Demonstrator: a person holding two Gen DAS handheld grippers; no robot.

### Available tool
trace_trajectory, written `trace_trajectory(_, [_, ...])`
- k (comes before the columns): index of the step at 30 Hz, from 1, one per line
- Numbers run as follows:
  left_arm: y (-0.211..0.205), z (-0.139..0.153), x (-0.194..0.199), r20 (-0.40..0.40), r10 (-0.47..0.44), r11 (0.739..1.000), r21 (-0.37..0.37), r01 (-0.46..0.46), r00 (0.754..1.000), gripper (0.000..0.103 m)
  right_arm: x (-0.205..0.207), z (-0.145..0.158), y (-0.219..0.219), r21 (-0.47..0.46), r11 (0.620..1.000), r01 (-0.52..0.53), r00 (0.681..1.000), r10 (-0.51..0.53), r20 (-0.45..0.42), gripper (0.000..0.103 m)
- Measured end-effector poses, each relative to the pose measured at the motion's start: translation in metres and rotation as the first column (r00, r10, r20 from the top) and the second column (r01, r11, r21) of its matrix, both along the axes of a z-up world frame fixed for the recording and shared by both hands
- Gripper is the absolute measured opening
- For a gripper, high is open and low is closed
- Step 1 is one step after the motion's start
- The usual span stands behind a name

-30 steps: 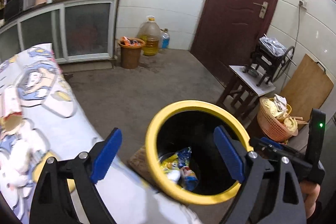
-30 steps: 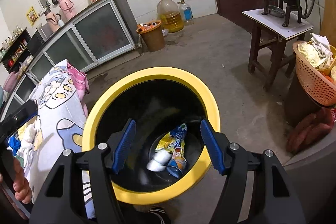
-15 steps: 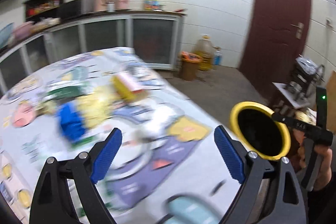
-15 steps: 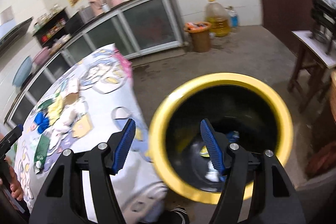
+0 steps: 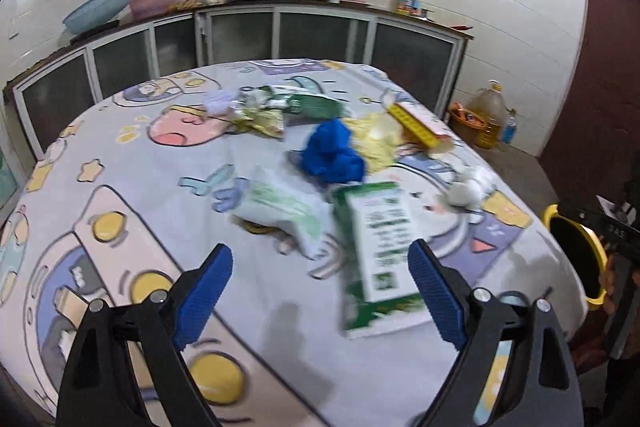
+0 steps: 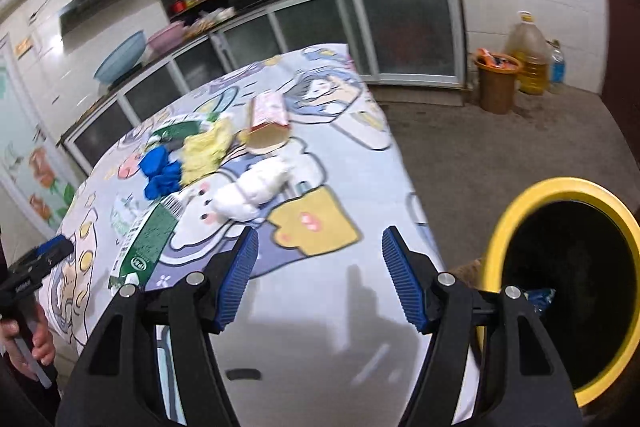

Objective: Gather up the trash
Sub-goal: 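Return both tools from the bin to the table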

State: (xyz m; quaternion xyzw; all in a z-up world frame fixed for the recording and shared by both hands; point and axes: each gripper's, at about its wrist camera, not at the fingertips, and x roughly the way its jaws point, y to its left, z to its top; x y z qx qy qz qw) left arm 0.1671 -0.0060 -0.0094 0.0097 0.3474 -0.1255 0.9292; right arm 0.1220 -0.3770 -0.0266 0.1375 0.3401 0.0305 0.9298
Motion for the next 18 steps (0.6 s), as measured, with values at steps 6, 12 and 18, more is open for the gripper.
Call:
trace_trajectory(6, [0.016, -0.006, 0.031, -0.005, -0.013, 0.999, 0.037, 0.014, 1.0, 0.088, 0.011, -0.005, 0.02, -0.015, 0.999, -0.037, 0.999, 0.037, -0.015, 0.062])
trace_trajectory(12, [0.024, -0.017, 0.062, -0.049, 0.0, 1.0, 0.021, 0.001, 0.999, 0.088, 0.028, -0.007, 0.034, -0.031, 0.997, -0.068, 0.997, 0.067, -0.033, 0.062])
trace_trajectory(18, [0.02, -0.028, 0.083, -0.104, -0.024, 0.999, -0.027, 0.021, 0.994, 0.088, 0.044, -0.009, 0.044, -0.037, 0.995, -0.092, 0.995, 0.091, -0.045, 0.062])
